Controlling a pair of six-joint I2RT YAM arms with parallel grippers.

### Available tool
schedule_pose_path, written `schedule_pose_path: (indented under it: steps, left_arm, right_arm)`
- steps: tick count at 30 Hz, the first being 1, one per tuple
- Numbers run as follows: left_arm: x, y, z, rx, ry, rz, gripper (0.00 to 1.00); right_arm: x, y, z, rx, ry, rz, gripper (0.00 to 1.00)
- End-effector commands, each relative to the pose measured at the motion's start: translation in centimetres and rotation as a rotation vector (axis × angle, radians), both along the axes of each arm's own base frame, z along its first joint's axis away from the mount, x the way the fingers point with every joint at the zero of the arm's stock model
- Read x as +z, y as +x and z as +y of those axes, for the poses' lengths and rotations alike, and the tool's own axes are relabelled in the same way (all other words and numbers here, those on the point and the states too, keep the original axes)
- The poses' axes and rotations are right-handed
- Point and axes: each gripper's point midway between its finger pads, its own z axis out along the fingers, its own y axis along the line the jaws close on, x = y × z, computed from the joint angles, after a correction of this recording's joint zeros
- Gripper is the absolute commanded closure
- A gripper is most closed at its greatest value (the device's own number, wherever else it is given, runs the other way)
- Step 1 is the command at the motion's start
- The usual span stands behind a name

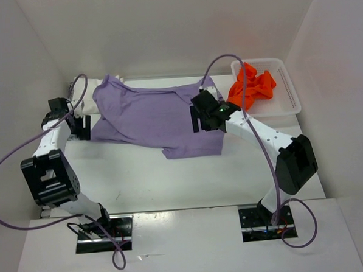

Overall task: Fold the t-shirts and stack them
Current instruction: Flatten out the tshirt

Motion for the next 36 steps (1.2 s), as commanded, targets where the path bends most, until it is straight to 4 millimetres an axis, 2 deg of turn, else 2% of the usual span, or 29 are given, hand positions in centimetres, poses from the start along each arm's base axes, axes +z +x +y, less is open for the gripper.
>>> schedule_pose_path:
  steps: [1, 2, 4, 6, 8, 9, 10, 11, 13, 17, 18, 20, 21, 23, 24, 26, 27, 28, 29, 30, 32, 33, 34, 35, 36]
  left_arm:
    - [-1.7, 2.7, -0.1, -0.002, -0.049, -0.053, 0.17]
    - [-1.9, 3.5, -0.1, 0.004, -0.063, -0.067, 0.12]
    - [-3.3, 4.4, 0.2, 0.013, -0.075, -0.053, 0.12]
    - [-4.3, 5.2, 0.2, 0.026, -0.098, -0.046, 0.11]
    - [-4.8, 5.8, 0.2, 0.021, -0.106, -0.047, 0.1]
    - [-4.9, 6.3, 0.4, 0.02, -0.103, -0.054, 0.1]
    - [-6.1, 6.3, 0.8, 0.042, -0.101, -0.023, 0.1]
    - [-6.6, 6.4, 1.0, 0.047, -0.096, -0.012, 0.1]
    - [-7.9, 6.7, 1.2, 0.054, -0.097, 0.016, 0.12]
    - [-8.4, 7.7, 1.8, 0.067, -0.092, 0.011, 0.31]
    - [-8.8, 7.9, 1.8, 0.067, -0.094, 0.019, 0.42]
    - [-9.1, 7.9, 1.9, 0.059, -0.092, 0.032, 0.56]
    - [-9.1, 7.9, 1.9, 0.059, -0.092, 0.032, 0.75]
    - [-9.3, 7.3, 1.5, 0.046, -0.099, 0.04, 0.92]
    - [-9.1, 6.7, 1.1, 0.041, -0.107, 0.04, 0.98]
    - [-8.6, 6.3, 0.8, 0.023, -0.11, 0.033, 1.0]
    - [-7.5, 6.1, 0.6, 0.002, -0.105, 0.017, 1.0]
    - [-7.8, 5.0, 0.2, 0.003, -0.112, 0.038, 1.0]
    - [-6.2, 4.8, 0.2, -0.012, -0.092, 0.008, 1.0]
    - [-5.8, 4.2, -0.2, -0.034, -0.092, 0.01, 1.0]
    - [-4.3, 3.0, -0.7, -0.057, -0.08, -0.014, 1.0]
    - [-3.9, 2.2, -0.9, -0.07, -0.075, -0.003, 1.0]
    - [-2.4, 2.0, -1.0, -0.071, -0.065, -0.029, 1.0]
    - [-2.1, 1.3, -1.2, -0.081, -0.063, -0.014, 1.0]
    - [-1.5, 0.9, -1.3, -0.095, -0.053, -0.013, 1.0]
  right_arm:
    - [-1.8, -0.4, 0.5, -0.082, 0.128, 0.009, 0.08]
    - [-3.2, -0.7, 0.3, -0.092, 0.112, 0.039, 0.08]
    - [-4.9, -1.1, -0.3, -0.127, 0.117, 0.072, 0.06]
    - [-5.7, -0.8, -1.5, -0.167, 0.124, 0.086, 0.06]
    - [-6.0, -0.7, -1.8, -0.182, 0.149, 0.097, 0.06]
    - [-7.2, -0.9, -2.3, -0.198, 0.147, 0.12, 0.06]
    - [-7.1, -0.4, -2.7, -0.211, 0.168, 0.119, 0.06]
    - [-8.2, -0.7, -3.1, -0.218, 0.162, 0.151, 0.06]
    - [-9.1, -0.2, -3.8, -0.249, 0.187, 0.169, 0.06]
    - [-11.1, -0.4, -4.6, -0.272, 0.164, 0.219, 0.06]
    - [-11.4, -0.5, -4.6, -0.273, 0.159, 0.227, 0.06]
    - [-12.6, -0.7, -5.2, -0.296, 0.144, 0.259, 0.05]
    - [-13.5, -1.0, -4.8, -0.295, 0.156, 0.291, 0.05]
    - [-14.6, -1.6, -4.9, -0.304, 0.168, 0.323, 0.05]
    - [-14.9, -1.8, -4.5, -0.292, 0.187, 0.337, 0.05]
    - [-15.8, -2.3, -4.2, -0.294, 0.203, 0.359, 0.06]
    - [-15.8, -2.5, -3.9, -0.285, 0.217, 0.37, 0.11]
    - [-16.5, -3.0, -4.0, -0.284, 0.212, 0.395, 0.15]
    - [-16.5, -2.9, -3.7, -0.279, 0.223, 0.392, 0.22]
    - [-16.4, -3.0, -3.5, -0.271, 0.235, 0.401, 0.36]
    - [-17.0, -3.8, -3.3, -0.26, 0.249, 0.429, 0.58]
    - [-16.6, -3.8, -2.9, -0.249, 0.268, 0.429, 0.71]
    - [-16.2, -3.7, -2.9, -0.246, 0.275, 0.418, 0.94]
    - [-14.8, -4.0, -2.8, -0.229, 0.287, 0.407, 1.0]
    - [-13.9, -4.3, -2.8, -0.223, 0.283, 0.397, 1.0]
